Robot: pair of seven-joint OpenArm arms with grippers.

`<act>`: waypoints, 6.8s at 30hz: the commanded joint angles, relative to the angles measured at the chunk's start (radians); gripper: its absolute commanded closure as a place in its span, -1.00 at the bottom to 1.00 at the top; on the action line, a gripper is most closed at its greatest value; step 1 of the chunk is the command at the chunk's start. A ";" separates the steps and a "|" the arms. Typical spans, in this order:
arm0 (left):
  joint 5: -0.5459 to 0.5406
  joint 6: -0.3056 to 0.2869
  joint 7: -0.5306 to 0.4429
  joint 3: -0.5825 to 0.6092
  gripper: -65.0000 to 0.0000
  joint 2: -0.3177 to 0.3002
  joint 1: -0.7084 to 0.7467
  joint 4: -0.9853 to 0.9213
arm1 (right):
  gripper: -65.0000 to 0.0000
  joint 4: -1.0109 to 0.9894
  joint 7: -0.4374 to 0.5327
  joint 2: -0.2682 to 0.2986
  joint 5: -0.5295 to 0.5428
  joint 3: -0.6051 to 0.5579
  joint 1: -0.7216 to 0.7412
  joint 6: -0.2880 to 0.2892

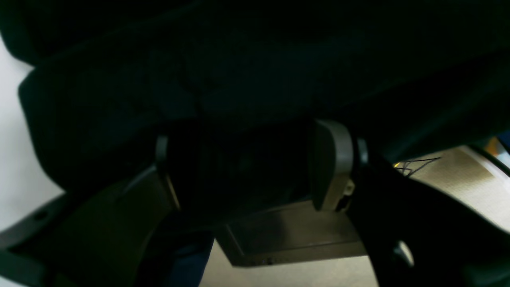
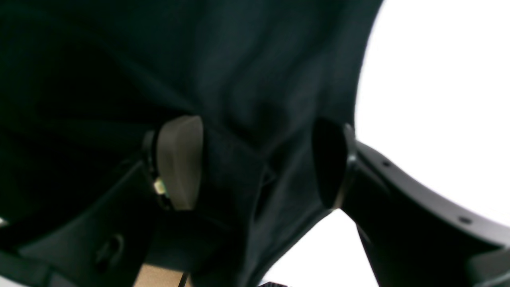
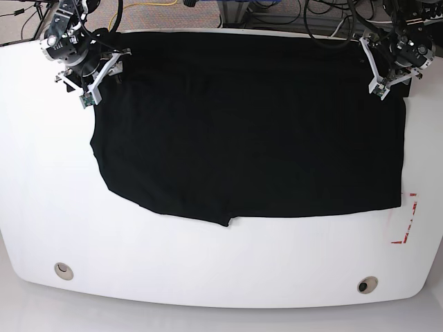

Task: Layout the t-shirt on the table in an organized manner, then fold the t-shirt properly
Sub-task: 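Release the edge and reposition both grippers along the shirt sides, then grasp the shirt edge with both grippers and smooth it outward, then lower both grippers to the black shirt's side edges near the hem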

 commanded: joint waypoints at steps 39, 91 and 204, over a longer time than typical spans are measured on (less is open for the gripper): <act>0.012 0.002 0.010 -0.002 -0.17 -0.011 -0.011 0.015 | 0.33 -0.099 0.006 0.095 0.005 0.005 0.175 -0.001; 0.011 0.002 0.205 -0.002 -0.17 -0.212 -0.152 0.127 | -0.21 0.030 -0.057 0.052 0.008 -0.061 0.238 -0.001; 0.315 0.002 -0.388 -0.066 -0.16 -0.056 -1.005 -0.669 | -0.20 -1.124 0.388 0.087 -0.432 -0.046 1.070 -0.001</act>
